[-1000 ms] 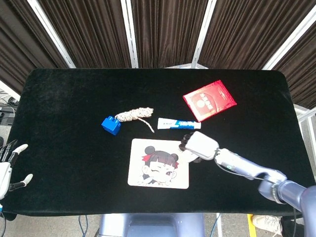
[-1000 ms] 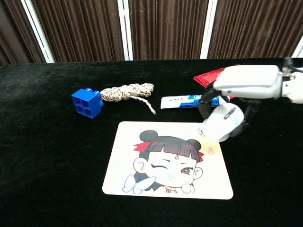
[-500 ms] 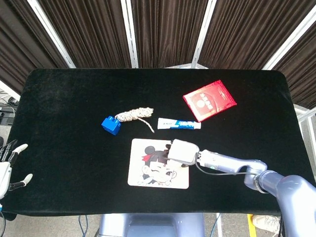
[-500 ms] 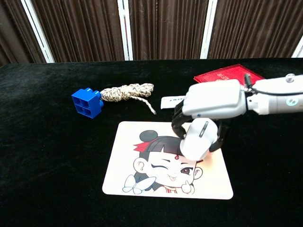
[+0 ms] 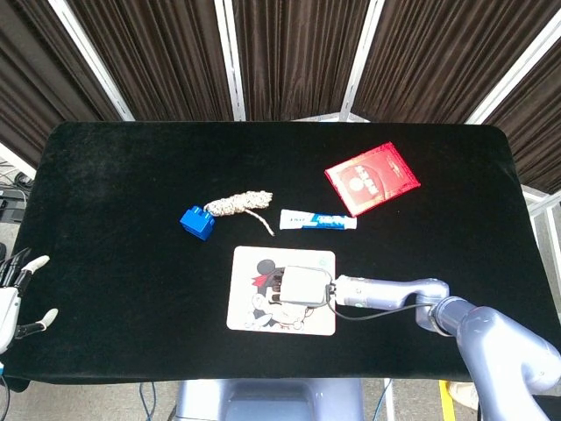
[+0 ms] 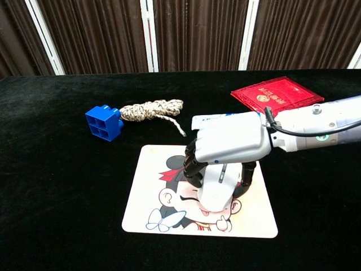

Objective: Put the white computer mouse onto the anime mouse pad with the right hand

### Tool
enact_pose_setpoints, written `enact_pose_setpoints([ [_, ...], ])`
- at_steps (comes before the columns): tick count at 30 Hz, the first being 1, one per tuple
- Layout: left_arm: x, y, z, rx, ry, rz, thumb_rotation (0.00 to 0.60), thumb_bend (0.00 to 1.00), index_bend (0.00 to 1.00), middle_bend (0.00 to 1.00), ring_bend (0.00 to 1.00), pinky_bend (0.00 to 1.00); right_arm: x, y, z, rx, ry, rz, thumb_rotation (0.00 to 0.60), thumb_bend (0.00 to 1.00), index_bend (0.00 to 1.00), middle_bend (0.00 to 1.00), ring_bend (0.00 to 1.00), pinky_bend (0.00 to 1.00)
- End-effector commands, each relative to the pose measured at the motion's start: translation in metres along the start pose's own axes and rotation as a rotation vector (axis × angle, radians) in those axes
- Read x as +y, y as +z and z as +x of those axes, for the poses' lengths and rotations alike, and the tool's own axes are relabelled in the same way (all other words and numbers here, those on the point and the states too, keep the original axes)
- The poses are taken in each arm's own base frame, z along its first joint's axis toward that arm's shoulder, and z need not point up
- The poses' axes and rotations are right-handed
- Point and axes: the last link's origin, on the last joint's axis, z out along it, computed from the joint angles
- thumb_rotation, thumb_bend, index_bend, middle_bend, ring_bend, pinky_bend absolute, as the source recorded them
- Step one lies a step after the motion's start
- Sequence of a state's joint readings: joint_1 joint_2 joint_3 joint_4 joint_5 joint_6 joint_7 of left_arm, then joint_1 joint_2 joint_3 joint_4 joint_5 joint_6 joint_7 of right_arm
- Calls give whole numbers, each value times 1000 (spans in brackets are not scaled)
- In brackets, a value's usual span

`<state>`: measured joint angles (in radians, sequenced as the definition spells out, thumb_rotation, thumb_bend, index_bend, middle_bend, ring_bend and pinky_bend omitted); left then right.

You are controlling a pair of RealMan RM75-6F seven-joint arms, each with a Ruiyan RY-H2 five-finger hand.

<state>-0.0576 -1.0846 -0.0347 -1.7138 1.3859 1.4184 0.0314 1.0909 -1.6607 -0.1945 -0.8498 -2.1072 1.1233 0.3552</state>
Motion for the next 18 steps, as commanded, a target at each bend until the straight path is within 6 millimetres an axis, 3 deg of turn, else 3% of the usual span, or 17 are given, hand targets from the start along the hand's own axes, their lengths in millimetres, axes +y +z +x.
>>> enact_pose_setpoints([
  [1, 0, 0, 0, 0, -1, 0, 600, 250, 161, 0, 0, 0, -1, 2, 0, 3, -5, 5, 600, 131, 651, 578, 355, 547],
  [9, 0, 0, 0, 0, 0, -1, 600, 247, 161, 0, 0, 0, -8, 10, 0, 36, -44, -22, 600, 112, 651, 517, 302, 301],
  [18, 0, 0, 0, 0, 0, 0, 600, 248, 161, 0, 0, 0, -12, 11, 1, 67, -52, -58, 600, 91, 539, 383, 176, 164],
])
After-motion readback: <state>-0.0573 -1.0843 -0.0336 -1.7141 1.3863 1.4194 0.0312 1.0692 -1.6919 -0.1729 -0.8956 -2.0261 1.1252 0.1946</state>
